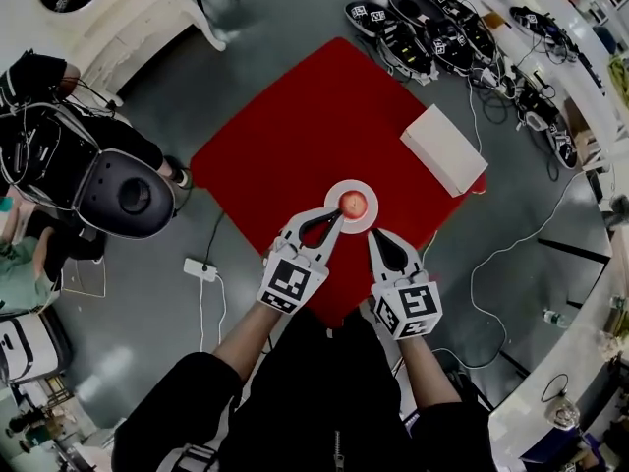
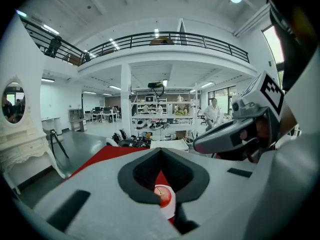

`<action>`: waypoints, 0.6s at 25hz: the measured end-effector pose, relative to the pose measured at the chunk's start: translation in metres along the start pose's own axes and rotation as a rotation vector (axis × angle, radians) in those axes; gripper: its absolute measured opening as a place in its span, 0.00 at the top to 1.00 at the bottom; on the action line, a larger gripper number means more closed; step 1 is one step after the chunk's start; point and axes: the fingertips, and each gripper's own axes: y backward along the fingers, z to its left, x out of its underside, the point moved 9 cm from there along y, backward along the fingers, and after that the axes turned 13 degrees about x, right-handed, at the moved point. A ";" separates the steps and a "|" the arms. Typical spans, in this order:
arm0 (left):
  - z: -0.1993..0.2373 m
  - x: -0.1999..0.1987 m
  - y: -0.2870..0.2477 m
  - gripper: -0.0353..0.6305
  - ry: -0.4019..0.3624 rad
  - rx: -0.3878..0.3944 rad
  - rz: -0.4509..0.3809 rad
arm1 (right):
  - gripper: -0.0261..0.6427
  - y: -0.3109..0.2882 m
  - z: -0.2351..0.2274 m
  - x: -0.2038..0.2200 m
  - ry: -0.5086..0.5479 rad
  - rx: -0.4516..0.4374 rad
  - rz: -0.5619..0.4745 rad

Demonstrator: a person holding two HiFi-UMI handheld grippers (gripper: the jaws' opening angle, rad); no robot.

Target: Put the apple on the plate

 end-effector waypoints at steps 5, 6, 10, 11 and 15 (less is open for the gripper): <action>-0.012 -0.016 0.022 0.94 0.017 -0.016 -0.002 | 0.94 0.011 0.011 -0.015 0.006 -0.019 -0.046; -0.014 -0.018 0.028 0.94 0.020 -0.022 0.002 | 0.94 0.014 0.014 -0.018 0.008 -0.024 -0.057; -0.023 -0.017 0.051 0.94 0.026 -0.042 0.009 | 0.94 0.024 0.026 -0.022 0.014 -0.040 -0.089; -0.025 -0.017 0.055 0.94 0.026 -0.046 0.008 | 0.94 0.027 0.029 -0.022 0.015 -0.040 -0.095; -0.032 -0.022 0.064 0.94 0.027 -0.060 -0.003 | 0.94 0.039 0.034 -0.022 0.032 -0.039 -0.112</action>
